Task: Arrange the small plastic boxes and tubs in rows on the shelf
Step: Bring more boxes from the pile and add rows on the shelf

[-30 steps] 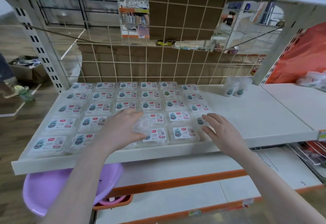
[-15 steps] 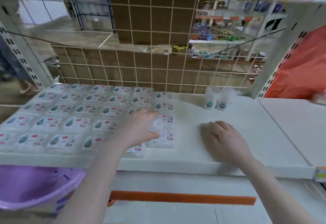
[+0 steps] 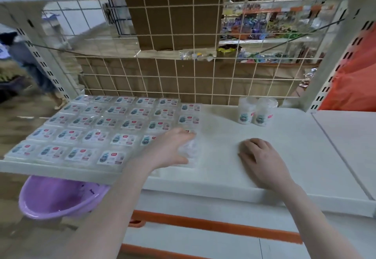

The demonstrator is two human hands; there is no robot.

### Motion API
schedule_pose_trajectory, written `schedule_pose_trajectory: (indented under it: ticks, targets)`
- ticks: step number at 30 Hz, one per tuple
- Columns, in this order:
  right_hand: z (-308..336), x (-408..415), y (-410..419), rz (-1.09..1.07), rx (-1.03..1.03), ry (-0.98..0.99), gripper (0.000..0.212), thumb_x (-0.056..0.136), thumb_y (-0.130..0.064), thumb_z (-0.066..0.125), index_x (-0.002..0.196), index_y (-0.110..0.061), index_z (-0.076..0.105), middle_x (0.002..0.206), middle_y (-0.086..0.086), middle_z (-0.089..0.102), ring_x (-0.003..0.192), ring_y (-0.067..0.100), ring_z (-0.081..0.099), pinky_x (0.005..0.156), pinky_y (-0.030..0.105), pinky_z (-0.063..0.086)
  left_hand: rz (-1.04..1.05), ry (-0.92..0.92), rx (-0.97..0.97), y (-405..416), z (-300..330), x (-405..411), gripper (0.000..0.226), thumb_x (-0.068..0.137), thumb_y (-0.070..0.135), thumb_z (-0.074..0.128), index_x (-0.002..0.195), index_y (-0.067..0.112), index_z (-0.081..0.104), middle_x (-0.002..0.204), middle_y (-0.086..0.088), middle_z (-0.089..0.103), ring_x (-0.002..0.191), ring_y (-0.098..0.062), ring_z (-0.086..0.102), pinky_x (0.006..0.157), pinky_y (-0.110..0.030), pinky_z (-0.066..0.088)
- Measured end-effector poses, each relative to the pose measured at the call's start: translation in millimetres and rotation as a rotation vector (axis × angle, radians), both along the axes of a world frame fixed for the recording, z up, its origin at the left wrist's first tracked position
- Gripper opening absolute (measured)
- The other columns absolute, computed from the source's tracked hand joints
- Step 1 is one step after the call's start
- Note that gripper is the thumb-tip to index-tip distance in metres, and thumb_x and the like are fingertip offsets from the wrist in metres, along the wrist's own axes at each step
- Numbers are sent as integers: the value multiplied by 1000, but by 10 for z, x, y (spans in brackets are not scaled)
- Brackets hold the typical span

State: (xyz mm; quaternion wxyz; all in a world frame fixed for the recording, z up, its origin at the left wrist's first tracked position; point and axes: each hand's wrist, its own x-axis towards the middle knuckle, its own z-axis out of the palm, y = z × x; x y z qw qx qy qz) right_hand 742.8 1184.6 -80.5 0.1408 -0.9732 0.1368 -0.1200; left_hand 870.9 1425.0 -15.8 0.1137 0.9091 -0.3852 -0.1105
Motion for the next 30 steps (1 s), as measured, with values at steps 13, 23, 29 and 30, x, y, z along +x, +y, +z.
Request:
schedule_pose_trajectory:
  ticks: [13, 23, 29, 30]
  targets:
    - [-24, 14, -5, -19, 7, -23, 31, 89, -27, 61, 114, -8, 63, 116, 9, 61, 108, 31, 52, 93, 34, 39, 39, 218, -203, 80, 366, 264, 34, 91, 24, 59, 124, 29, 60, 99, 37, 57, 79, 19, 54, 74, -5, 43]
    - [-26, 8, -2, -22, 33, -38, 31, 88, -26, 63, 113, -8, 64, 116, 8, 60, 109, 30, 52, 93, 34, 41, 18, 59, -64, 25, 163, 264, 63, 88, 34, 62, 144, 24, 35, 149, 5, 36, 134, -13, 36, 104, -24, 29]
    - [-37, 10, -8, -22, 36, -50, 31, 87, -25, 65, 112, -8, 65, 114, 8, 61, 108, 30, 53, 92, 36, 43, -54, 7, 21, 42, 68, 260, 65, 89, 41, 58, 145, 21, 34, 152, 1, 32, 138, -15, 30, 110, -29, 24]
    - [-37, 11, -9, -23, 38, -51, 31, 87, -25, 65, 112, -8, 65, 115, 8, 61, 108, 30, 53, 92, 36, 43, -67, 9, 22, 53, 71, 266, 65, 89, 41, 58, 146, 21, 33, 152, 2, 31, 138, -14, 29, 110, -28, 23]
